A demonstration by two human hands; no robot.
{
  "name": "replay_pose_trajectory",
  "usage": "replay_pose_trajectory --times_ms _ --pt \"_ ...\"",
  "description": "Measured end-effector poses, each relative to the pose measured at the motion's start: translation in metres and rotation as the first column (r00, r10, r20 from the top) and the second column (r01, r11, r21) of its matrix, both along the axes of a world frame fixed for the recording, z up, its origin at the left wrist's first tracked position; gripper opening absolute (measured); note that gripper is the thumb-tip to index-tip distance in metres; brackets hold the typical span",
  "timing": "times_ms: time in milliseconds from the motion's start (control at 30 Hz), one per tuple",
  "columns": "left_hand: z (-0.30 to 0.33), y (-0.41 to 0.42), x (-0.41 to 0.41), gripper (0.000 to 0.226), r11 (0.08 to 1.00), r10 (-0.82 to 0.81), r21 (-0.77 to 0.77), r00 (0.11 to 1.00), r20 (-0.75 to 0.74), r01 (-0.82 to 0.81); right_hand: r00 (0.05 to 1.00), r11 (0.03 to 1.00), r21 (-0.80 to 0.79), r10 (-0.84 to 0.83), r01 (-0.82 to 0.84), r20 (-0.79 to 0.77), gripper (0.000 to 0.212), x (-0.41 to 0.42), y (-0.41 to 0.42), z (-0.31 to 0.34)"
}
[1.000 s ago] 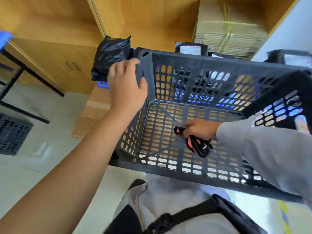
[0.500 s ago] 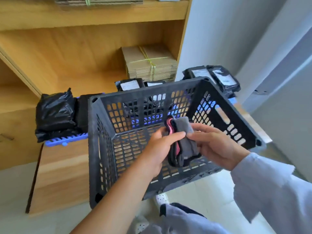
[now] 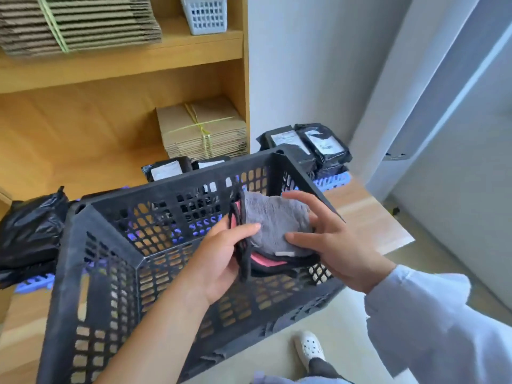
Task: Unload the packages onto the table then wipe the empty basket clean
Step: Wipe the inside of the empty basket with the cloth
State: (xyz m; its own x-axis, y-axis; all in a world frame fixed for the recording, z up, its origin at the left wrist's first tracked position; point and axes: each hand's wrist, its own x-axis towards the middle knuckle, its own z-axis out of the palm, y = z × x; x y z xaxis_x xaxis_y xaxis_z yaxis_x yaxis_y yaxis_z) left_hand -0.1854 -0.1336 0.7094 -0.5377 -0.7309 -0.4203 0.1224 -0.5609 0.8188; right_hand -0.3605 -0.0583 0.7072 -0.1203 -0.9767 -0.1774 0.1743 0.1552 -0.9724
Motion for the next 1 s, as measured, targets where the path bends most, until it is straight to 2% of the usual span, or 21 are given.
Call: replay_pose_trajectory --times_ms 67,133,200,300,367,433,533,633,700,800,867,1000 --pt "0.005 -0.006 -0.025 0.037 0.999 0.021 -0.047 1.000 0.017 -0.021 0.996 0.995 -0.012 -0.094 0.094 -0.007 0.033 -0.027 -0.013 0.004" --pt "0.009 -0.013 -0.063 0.053 0.990 0.085 -0.120 0.993 0.085 -0.075 0.987 0.987 0.011 -0.163 0.163 0.004 0.027 -0.067 -0.025 0.005" --pt "0.010 -0.021 -0.108 0.062 0.977 0.144 -0.173 0.981 0.127 -0.121 0.987 0.987 0.032 -0.158 0.158 0.013 0.031 -0.113 -0.036 0.005" --pt "0.004 -0.039 -0.178 0.039 0.973 0.104 -0.222 0.979 0.176 -0.063 0.993 0.991 0.092 -0.104 0.098 0.062 0.038 -0.185 -0.052 -0.005" --pt "-0.010 -0.052 -0.223 0.034 0.983 0.086 -0.181 0.967 0.239 -0.043 0.993 0.987 0.149 -0.075 0.061 0.094 0.046 -0.231 -0.059 -0.022" --pt "-0.034 -0.062 -0.270 0.038 0.993 0.068 -0.110 0.940 0.335 -0.033 0.993 0.973 0.221 -0.080 0.060 0.086 0.052 -0.270 -0.062 -0.050" --pt "-0.075 -0.068 -0.324 0.047 0.996 0.020 -0.085 0.862 0.507 0.027 0.993 0.938 0.328 -0.118 0.111 0.003 0.054 -0.302 -0.061 -0.103" --pt "-0.118 -0.069 -0.354 0.045 0.990 -0.021 -0.094 0.756 0.654 0.109 0.984 0.894 0.412 -0.157 0.176 -0.079 0.054 -0.313 -0.058 -0.145" --pt "-0.140 -0.066 -0.360 0.045 0.983 -0.045 -0.091 0.682 0.730 0.162 0.969 0.881 0.422 -0.140 0.215 -0.201 0.054 -0.312 -0.058 -0.165" --pt "-0.172 -0.066 -0.366 0.047 0.979 -0.068 -0.064 0.609 0.790 0.193 0.932 0.907 0.376 -0.046 0.190 -0.361 0.066 -0.312 -0.066 -0.202" --pt "-0.187 -0.066 -0.367 0.050 0.979 -0.084 -0.043 0.585 0.807 0.200 0.890 0.922 0.367 0.057 0.128 -0.453 0.070 -0.316 -0.070 -0.225" --pt "-0.220 -0.067 -0.376 0.066 0.975 -0.136 0.000 0.596 0.792 0.223 0.801 0.907 0.413 0.188 0.080 -0.568 0.073 -0.330 -0.077 -0.259"
